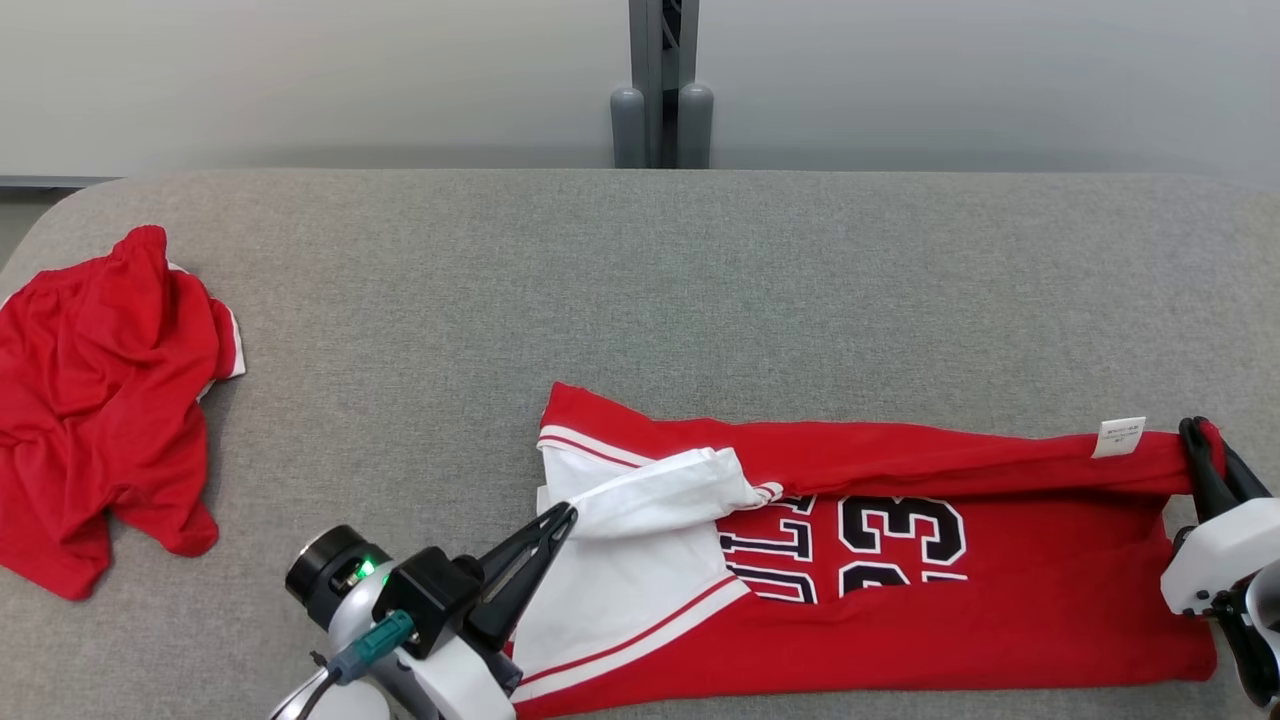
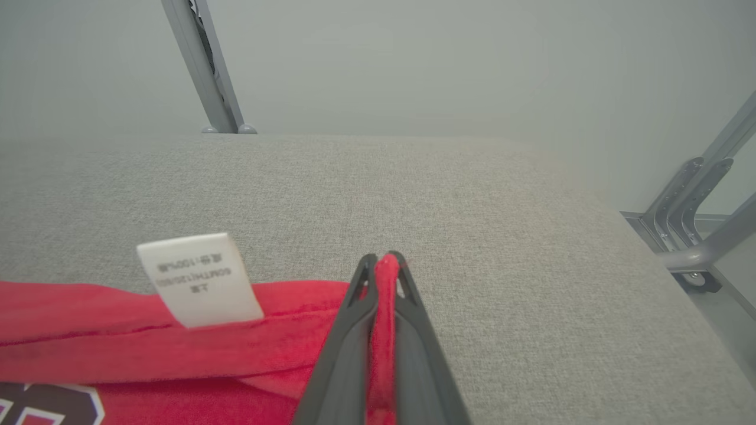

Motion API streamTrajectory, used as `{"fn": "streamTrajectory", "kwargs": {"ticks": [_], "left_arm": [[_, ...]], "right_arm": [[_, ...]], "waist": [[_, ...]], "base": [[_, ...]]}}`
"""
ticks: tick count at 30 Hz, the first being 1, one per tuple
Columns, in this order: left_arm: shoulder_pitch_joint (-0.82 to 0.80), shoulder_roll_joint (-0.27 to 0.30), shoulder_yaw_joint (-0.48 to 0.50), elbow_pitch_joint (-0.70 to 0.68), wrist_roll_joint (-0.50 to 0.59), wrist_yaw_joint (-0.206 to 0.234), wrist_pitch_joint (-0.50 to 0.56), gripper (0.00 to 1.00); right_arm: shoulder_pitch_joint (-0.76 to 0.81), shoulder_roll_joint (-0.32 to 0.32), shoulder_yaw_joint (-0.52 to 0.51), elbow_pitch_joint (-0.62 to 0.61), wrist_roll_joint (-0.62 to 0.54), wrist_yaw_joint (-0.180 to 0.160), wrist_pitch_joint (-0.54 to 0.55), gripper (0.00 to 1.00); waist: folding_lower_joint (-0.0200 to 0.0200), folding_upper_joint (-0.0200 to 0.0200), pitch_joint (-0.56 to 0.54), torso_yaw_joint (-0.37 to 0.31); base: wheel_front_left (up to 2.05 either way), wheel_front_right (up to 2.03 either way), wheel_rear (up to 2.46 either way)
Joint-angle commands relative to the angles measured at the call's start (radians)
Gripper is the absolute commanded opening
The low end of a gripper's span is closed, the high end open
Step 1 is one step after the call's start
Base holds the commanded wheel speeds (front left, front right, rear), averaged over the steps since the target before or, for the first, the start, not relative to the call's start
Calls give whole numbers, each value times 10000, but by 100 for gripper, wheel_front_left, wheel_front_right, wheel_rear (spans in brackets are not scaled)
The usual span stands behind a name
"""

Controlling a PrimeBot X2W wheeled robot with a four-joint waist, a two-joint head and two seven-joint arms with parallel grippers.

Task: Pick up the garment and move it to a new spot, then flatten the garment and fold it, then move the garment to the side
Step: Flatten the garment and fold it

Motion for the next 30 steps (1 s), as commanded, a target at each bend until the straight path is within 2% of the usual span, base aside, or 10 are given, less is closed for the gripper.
{"fn": "streamTrajectory", "kwargs": {"ticks": [1, 7, 10, 13, 22, 23, 24, 25, 29, 30], "left_arm": [[175, 94, -45, -50, -26, -16, -11, 0], [321, 342, -422, -192, -99, -17, 112, 0], [378, 473, -715, -265, -146, -18, 218, 0], [329, 703, -1009, -351, -195, -16, 311, 0], [530, 934, -1332, -372, -382, -16, 334, 0], [543, 941, -1383, -358, -385, -16, 360, 0], [557, 940, -1425, -345, -416, -16, 378, 0], [563, 934, -1467, -336, -449, -16, 388, 0], [618, 947, -1646, -243, -571, -16, 560, 0], [664, 953, -1695, -220, -585, -16, 591, 8]], "right_arm": [[108, -114, 78, 29, -88, -1, 2, 0], [215, -366, 372, 106, -276, -1, 2, 0], [355, -621, 698, 143, -730, -2, 3, 0], [447, -709, 789, 192, -903, -2, 2, 0], [605, -827, 1125, 544, -953, -2, 2, 0], [619, -777, 1226, 621, -827, -2, 2, 13], [635, -741, 1363, 684, -764, -2, 3, 41], [690, -649, 1547, 798, -530, -2, 3, 100], [684, -709, 2338, 1076, 144, -2, 39, 100], [675, -769, 2513, 1085, 353, -2, 61, 100]], "waist": [[0, -1, -4, 20], [0, -1, -68, 17], [0, -1, -136, 17], [0, -1, -202, -11], [0, -1, -353, -123], [0, -1, -364, -136], [0, -1, -379, -147], [0, -1, -399, -152], [0, -1, -493, -157], [0, -1, -522, -153]], "base": [[0, 0, 0], [0, 0, 0], [0, 0, 0], [0, 0, 0], [0, 0, 0], [0, 0, 0], [0, 0, 0], [0, 0, 0], [0, 0, 0], [0, 0, 0]]}}
